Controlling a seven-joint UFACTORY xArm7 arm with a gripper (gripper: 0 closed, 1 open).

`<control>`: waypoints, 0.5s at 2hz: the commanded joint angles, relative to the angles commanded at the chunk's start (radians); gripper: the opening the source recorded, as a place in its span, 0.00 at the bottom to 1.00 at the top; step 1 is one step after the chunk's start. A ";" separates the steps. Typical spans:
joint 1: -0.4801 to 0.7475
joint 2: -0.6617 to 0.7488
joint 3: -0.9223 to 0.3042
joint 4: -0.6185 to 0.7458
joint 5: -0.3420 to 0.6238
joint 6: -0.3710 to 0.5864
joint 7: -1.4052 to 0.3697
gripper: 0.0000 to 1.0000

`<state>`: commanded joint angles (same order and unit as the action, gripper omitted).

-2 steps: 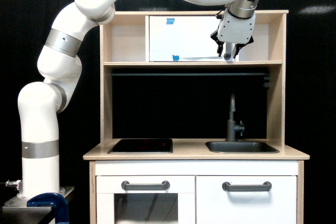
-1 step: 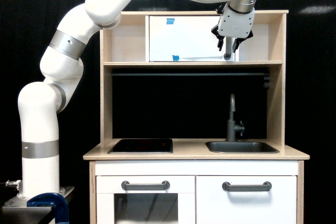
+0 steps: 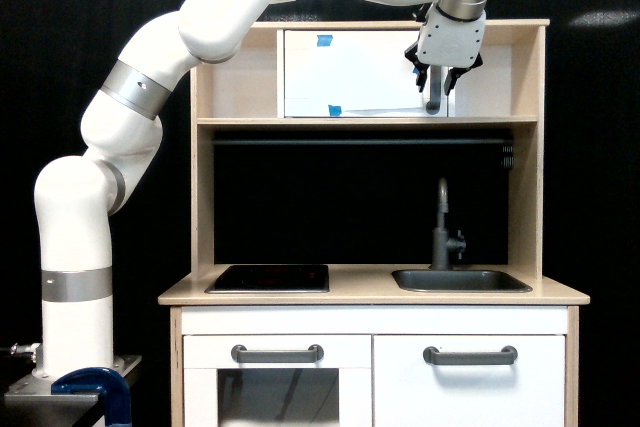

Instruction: Open the oven door

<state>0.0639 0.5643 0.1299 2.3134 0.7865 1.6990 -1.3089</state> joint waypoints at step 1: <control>0.013 0.022 0.024 0.053 -0.016 0.002 0.041 1.00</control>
<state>0.0765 0.5864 0.1535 2.3661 0.7705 1.7011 -1.2683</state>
